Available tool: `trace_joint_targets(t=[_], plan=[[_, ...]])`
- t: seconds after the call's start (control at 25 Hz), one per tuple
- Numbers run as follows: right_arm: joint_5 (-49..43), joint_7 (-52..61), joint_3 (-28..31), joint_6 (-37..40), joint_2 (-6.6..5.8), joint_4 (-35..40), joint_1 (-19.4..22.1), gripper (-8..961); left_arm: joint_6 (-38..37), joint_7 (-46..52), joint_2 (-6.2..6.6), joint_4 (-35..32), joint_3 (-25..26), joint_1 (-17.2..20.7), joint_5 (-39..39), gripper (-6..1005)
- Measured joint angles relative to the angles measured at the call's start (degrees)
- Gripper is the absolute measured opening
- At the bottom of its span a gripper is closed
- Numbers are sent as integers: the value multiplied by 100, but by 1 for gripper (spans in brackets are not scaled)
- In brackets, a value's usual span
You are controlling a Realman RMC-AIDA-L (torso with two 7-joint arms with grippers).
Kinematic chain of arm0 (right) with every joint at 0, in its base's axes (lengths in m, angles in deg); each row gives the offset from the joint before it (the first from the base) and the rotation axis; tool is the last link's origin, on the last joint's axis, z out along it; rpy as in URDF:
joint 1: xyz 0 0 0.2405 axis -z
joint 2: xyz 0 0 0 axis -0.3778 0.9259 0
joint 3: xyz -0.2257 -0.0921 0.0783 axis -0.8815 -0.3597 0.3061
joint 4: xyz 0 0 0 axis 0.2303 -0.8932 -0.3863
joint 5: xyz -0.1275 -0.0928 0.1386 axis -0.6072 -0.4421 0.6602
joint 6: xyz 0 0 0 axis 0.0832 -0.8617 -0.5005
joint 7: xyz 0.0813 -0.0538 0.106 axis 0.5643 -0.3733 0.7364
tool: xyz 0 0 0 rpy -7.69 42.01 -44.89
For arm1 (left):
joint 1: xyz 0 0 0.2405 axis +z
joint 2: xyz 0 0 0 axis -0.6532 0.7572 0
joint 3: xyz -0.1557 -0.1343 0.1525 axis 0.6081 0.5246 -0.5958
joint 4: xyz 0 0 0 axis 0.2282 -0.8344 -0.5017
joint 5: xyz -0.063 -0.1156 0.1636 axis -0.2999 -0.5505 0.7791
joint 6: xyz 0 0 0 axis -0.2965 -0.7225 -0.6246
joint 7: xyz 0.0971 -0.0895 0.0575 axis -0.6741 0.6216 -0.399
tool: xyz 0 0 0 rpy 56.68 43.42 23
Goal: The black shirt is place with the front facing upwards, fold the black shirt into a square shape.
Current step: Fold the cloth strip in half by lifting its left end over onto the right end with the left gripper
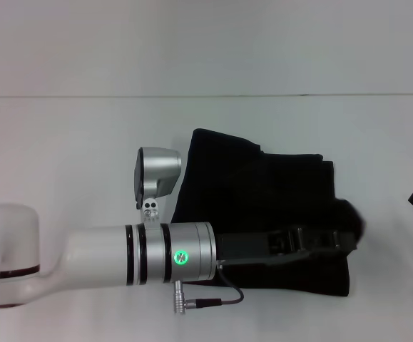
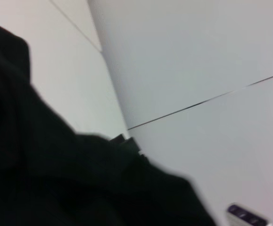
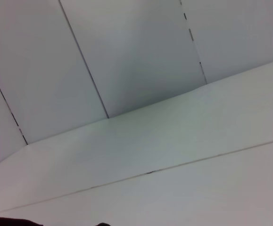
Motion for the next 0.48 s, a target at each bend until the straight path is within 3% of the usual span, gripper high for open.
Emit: trace_joint_targets(t=[0.28,0.48], plan=[[-1,-4,56,18,1,0,-4,925,-78,-184,0,194,173,-63,28,567],[4,7,226,282,-19,1,92,925,-770,-303,1,-171,125,-10,137,671]])
